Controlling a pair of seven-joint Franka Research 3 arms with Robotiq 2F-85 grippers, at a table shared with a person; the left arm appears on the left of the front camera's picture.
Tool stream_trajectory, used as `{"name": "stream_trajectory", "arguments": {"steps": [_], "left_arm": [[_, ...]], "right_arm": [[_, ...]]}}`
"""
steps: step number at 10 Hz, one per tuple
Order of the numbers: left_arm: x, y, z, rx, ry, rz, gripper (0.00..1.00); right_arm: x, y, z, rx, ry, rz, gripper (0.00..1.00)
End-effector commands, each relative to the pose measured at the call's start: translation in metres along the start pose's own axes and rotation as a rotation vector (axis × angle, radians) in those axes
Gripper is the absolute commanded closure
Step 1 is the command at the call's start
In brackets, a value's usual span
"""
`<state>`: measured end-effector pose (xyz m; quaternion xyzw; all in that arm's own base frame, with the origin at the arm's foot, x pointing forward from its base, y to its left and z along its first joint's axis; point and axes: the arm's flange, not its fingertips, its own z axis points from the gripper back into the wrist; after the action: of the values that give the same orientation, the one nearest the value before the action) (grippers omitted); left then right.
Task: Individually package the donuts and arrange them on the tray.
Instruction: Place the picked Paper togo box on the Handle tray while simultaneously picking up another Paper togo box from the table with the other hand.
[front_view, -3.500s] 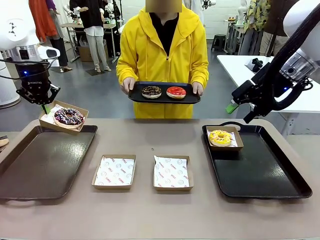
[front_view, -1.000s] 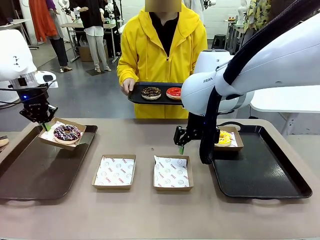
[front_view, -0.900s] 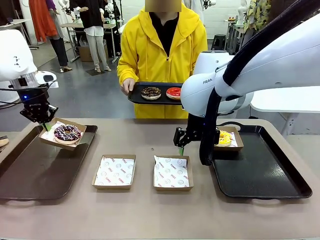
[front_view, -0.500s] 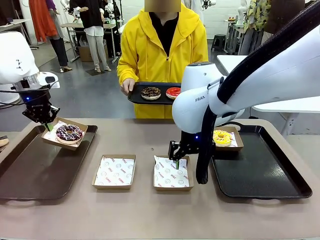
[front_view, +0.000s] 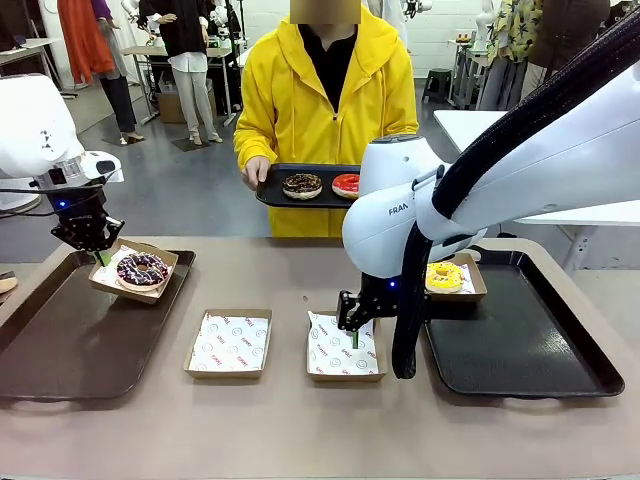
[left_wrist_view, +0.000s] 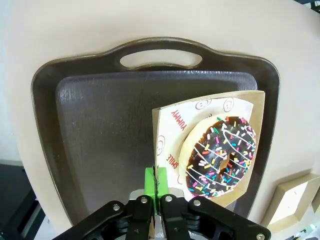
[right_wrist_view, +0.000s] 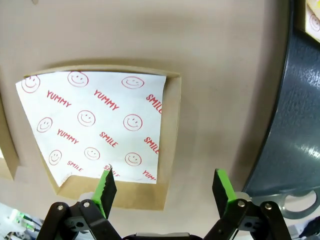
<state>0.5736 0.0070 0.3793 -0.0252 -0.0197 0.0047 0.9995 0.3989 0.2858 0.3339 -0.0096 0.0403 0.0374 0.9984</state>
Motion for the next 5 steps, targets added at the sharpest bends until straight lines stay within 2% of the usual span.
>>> {"name": "stream_trajectory", "arguments": {"steps": [1, 5], "left_arm": [[0.008, -0.002, 0.000, 0.010, -0.018, 0.007, 0.99], [0.019, -0.011, -0.003, -0.003, -0.007, -0.005, 0.99]], "right_arm": [[0.001, -0.002, -0.013, 0.032, -0.008, -0.040, 0.00], [0.004, -0.005, -0.022, 0.047, 0.013, -0.053, 0.00]]}}
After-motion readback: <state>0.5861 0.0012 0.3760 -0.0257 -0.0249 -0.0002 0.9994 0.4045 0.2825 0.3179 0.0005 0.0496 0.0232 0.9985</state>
